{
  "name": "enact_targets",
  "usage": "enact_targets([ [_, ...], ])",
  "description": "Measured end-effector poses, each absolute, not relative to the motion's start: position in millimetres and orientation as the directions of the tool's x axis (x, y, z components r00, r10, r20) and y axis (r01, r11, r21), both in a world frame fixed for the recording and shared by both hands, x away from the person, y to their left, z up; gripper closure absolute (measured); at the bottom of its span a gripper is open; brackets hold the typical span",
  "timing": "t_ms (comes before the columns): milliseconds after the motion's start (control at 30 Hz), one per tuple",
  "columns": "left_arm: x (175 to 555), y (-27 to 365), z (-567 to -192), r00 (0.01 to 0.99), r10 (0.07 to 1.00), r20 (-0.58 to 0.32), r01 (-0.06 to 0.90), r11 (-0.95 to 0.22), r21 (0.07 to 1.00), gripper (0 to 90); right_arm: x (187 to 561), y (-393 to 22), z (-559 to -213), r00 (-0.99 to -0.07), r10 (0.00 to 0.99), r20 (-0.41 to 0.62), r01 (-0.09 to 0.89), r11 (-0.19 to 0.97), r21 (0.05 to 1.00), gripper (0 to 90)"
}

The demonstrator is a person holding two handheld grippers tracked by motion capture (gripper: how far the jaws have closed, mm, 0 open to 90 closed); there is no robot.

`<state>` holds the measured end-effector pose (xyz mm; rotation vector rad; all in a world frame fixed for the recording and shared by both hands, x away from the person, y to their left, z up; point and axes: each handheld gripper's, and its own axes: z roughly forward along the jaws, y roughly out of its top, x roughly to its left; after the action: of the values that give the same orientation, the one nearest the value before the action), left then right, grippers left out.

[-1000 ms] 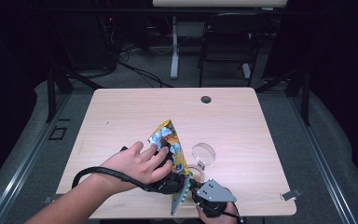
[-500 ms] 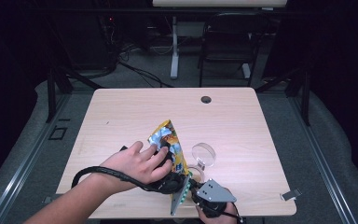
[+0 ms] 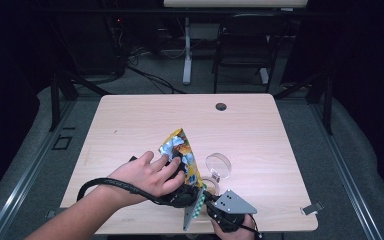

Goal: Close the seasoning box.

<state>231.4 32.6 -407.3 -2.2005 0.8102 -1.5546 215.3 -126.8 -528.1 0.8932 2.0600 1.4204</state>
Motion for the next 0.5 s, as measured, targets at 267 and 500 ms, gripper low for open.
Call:
enact_targets([
  [267,231.9,31.9,-407.3,0.242,-0.612,0.753,-0.258,-0.788,-0.558,82.2,217.4,-129.6,-528.8,-0.669,0.742,0.037,0.273,0.199,0.941,87.1],
  [500,231.8,32.0,-406.4,0.247,-0.612,0.751,-0.261,-0.789,-0.557,82.2,217.4,-129.5,-529.5,-0.671,0.740,0.050,0.278,0.190,0.942,87.1],
])
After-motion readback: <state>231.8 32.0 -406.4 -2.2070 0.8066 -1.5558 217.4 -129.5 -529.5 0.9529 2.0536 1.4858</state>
